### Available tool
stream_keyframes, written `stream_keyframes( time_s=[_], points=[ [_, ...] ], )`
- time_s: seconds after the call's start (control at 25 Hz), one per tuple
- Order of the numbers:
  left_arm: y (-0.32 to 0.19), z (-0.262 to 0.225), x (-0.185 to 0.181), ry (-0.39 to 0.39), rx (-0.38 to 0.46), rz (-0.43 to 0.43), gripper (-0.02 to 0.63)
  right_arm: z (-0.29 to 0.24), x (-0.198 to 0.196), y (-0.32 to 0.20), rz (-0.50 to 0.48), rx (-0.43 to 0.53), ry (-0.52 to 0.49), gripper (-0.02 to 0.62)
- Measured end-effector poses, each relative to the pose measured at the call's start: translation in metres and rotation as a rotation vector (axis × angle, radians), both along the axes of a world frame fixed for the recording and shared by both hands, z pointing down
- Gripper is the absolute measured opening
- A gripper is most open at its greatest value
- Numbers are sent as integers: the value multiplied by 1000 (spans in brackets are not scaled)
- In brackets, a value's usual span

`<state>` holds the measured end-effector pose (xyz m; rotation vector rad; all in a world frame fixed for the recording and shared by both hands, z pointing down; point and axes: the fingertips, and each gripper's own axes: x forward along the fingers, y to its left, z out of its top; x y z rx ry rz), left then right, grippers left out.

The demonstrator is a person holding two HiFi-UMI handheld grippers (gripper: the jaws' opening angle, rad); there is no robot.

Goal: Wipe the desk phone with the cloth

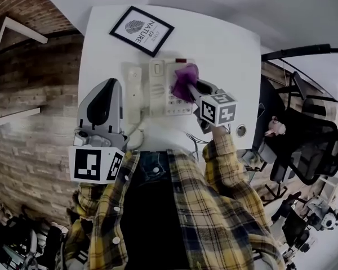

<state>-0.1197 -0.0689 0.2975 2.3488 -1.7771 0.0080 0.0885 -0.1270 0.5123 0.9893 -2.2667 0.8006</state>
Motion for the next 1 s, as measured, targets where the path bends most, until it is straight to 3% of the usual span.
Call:
stream_keyframes(
  time_s=[0.28,1.0],
  points=[
    [0,4,7,1,-11,44,21,6,5,23,7,-16,45,63],
    [-6,6,39,2,-15,193,21,31,24,107,80,-121,50,63]
  ],
)
